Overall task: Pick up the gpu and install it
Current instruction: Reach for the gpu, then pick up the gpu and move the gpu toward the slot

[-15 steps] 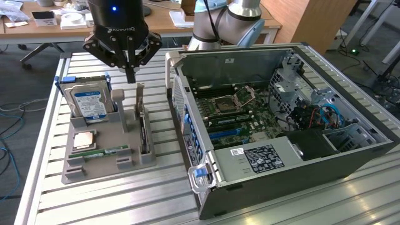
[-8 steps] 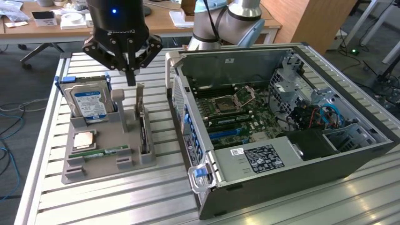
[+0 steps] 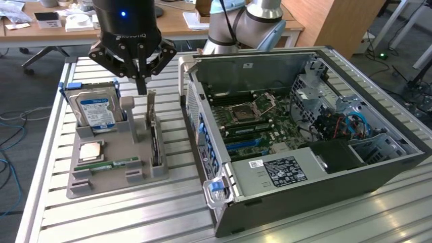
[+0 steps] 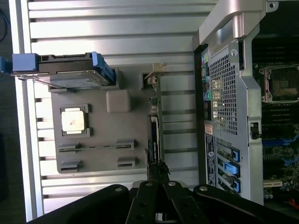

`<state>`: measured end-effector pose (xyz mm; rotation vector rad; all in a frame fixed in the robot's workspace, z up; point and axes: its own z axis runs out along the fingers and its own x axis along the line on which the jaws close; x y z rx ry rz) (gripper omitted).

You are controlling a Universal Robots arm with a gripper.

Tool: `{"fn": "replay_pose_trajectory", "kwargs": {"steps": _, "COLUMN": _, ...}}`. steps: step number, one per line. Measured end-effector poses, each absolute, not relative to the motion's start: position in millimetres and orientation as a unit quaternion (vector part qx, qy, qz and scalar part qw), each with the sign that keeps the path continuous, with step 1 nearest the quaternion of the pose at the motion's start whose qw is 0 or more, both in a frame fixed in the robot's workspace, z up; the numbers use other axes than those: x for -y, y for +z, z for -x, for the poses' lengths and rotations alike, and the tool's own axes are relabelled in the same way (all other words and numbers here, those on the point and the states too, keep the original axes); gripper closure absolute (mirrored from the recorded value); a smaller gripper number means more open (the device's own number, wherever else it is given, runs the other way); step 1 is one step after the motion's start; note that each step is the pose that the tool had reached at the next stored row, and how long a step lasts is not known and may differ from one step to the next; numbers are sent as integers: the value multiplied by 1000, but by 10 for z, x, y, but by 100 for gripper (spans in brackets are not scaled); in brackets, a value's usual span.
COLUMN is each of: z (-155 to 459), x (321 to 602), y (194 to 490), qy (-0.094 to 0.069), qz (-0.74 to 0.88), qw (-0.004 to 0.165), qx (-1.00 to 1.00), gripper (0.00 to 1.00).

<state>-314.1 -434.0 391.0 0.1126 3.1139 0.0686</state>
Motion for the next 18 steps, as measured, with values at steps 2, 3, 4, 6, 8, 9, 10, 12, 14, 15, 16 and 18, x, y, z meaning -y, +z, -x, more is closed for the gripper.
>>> {"fn": "replay_pose_trajectory", "kwargs": {"steps": 2, "z": 3141, "x": 4340, "y": 3910, "qy": 22, "qz": -36, "qw": 12, "qx": -999, "gripper": 89}}
{"fn": "replay_pose_trajectory", "kwargs": {"steps": 3, "z": 3142, "x": 4341, "y": 3911, "qy": 22, "qz": -36, "qw": 12, "qx": -999, "gripper": 89}}
{"fn": "replay_pose_trajectory", "kwargs": {"steps": 4, "z": 3143, "x": 4341, "y": 3910, "qy": 22, "qz": -36, "qw": 12, "qx": -999, "gripper": 89}}
{"fn": "replay_pose_trajectory", "kwargs": {"steps": 6, "z": 3147, "x": 4341, "y": 3910, "qy": 22, "qz": -36, "qw": 12, "qx": -999, "gripper": 89}}
{"fn": "replay_pose_trajectory", "kwargs": {"steps": 8, "z": 3149, "x": 4341, "y": 3910, "qy": 22, "qz": -36, "qw": 12, "qx": -999, "gripper": 89}}
{"fn": "replay_pose_trajectory", "kwargs": {"steps": 9, "z": 3149, "x": 4341, "y": 3910, "qy": 22, "qz": -36, "qw": 12, "qx": -999, "gripper": 89}}
{"fn": "replay_pose_trajectory", "kwargs": {"steps": 10, "z": 3149, "x": 4341, "y": 3910, "qy": 22, "qz": -36, "qw": 12, "qx": -999, "gripper": 89}}
{"fn": "replay_pose_trajectory", "kwargs": {"steps": 12, "z": 3149, "x": 4341, "y": 3910, "qy": 22, "qz": -36, "qw": 12, "qx": -999, "gripper": 89}}
{"fn": "replay_pose_trajectory", "kwargs": {"steps": 14, "z": 3149, "x": 4341, "y": 3910, "qy": 22, "qz": -36, "qw": 12, "qx": -999, "gripper": 89}}
{"fn": "replay_pose_trajectory", "kwargs": {"steps": 15, "z": 3149, "x": 4341, "y": 3910, "qy": 22, "qz": -36, "qw": 12, "qx": -999, "gripper": 89}}
{"fn": "replay_pose_trajectory", "kwargs": {"steps": 16, "z": 3149, "x": 4341, "y": 3910, "qy": 22, "qz": -36, "qw": 12, "qx": -999, "gripper": 89}}
{"fn": "replay_pose_trajectory", "kwargs": {"steps": 18, "z": 3149, "x": 4341, "y": 3910, "qy": 22, "qz": -36, "qw": 12, "qx": -999, "gripper": 89}}
